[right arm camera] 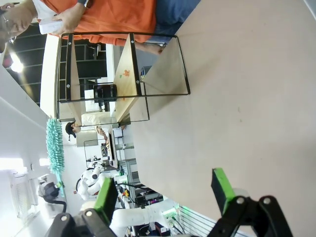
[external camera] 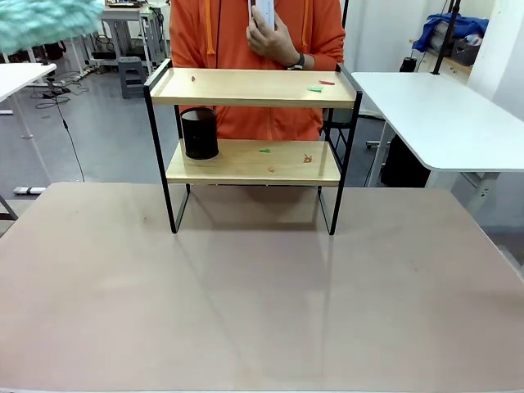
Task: Clean the shelf.
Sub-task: Clean the specific tier of the Shelf with the Duster once objects are removed.
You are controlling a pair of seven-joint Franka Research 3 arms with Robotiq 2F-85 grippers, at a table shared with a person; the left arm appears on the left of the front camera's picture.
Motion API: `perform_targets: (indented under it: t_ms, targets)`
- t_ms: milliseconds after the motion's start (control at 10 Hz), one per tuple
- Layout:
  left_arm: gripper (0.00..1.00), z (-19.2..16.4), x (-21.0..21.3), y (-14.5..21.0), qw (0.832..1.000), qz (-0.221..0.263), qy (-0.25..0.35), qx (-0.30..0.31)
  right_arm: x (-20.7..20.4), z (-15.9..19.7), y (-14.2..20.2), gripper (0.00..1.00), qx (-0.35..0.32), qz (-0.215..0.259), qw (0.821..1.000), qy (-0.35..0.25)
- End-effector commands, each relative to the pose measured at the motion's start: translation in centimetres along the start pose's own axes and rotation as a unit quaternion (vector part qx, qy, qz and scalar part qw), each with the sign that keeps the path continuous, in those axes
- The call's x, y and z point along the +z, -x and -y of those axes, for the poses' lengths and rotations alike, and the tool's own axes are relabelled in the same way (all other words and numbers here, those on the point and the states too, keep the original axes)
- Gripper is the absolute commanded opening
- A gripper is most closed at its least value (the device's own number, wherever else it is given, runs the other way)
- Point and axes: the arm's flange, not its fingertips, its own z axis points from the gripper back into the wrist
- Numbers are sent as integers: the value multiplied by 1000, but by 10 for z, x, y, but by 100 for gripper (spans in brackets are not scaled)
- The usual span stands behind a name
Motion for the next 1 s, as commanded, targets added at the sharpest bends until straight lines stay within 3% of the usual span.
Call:
perform_targets:
  t_ms: [0,200,300,600,700,800,900]
  targets:
    - [12,24,-41,-31,999,-6,-30,-17,-1,-1,-1,100,8,6,1000,-11]
    - [12,59,-79,-47,999,-22,-30,-16,-1,-1,-1,100,8,6,1000,-11]
    - [12,49,-55,-23,999,-3,-24,-32,-1,-1,-1,100,8,6,1000,-11]
    - [12,49,-55,-23,999,-3,-24,-32,-1,-1,-1,100,8,6,1000,-11]
    - [12,50,-65,-32,999,-12,-23,-41,-1,-1,-1,100,8,6,1000,-11]
    - [12,62,-82,-42,997,35,-37,-53,-1,-1,-1,100,8,6,1000,-11]
    - [12,70,-101,-56,997,20,-21,-70,-1,-1,-1,100,8,6,1000,-11]
